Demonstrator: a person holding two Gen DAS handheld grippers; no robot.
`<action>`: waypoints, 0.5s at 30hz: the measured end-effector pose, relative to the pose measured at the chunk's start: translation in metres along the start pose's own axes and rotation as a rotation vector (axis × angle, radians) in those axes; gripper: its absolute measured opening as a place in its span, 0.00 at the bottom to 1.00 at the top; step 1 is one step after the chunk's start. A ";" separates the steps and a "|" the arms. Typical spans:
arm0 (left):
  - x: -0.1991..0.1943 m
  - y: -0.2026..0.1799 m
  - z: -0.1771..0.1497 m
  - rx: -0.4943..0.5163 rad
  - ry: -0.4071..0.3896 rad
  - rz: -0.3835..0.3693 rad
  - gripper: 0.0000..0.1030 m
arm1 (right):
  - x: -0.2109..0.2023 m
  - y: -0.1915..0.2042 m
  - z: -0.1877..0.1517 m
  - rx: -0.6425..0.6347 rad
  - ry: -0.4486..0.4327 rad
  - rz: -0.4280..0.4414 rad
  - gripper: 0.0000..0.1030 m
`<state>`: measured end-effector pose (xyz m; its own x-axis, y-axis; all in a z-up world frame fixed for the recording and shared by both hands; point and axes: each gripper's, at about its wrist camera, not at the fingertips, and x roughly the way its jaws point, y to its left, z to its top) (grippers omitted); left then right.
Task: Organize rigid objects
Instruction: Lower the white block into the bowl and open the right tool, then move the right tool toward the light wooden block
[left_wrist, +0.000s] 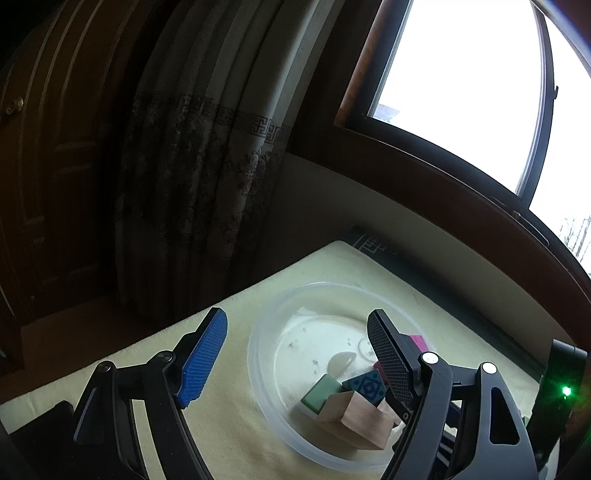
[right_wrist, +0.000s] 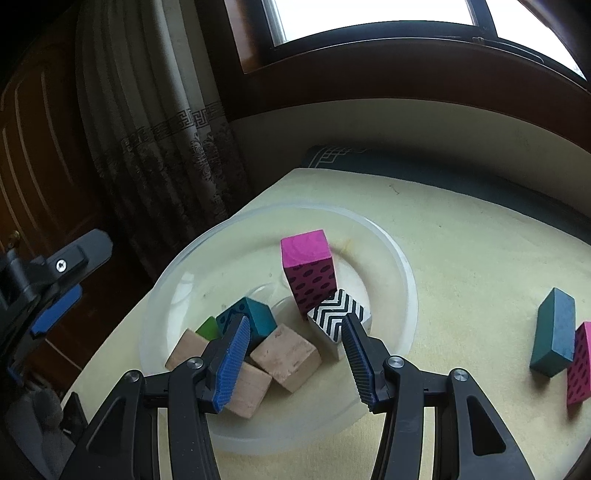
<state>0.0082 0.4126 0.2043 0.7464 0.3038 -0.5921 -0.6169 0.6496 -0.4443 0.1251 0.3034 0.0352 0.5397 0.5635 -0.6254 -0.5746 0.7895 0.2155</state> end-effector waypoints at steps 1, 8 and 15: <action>0.000 -0.001 -0.001 0.003 0.001 0.000 0.77 | 0.000 -0.001 0.000 0.004 -0.001 0.003 0.54; 0.004 -0.006 -0.004 0.026 0.025 -0.012 0.77 | -0.017 -0.008 -0.012 0.022 -0.030 -0.024 0.53; 0.005 -0.020 -0.010 0.080 0.033 -0.035 0.79 | -0.047 -0.021 -0.027 0.055 -0.081 -0.073 0.53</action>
<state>0.0214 0.3941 0.2036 0.7575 0.2575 -0.5999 -0.5676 0.7137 -0.4104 0.0953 0.2534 0.0397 0.6278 0.5202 -0.5790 -0.4989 0.8399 0.2137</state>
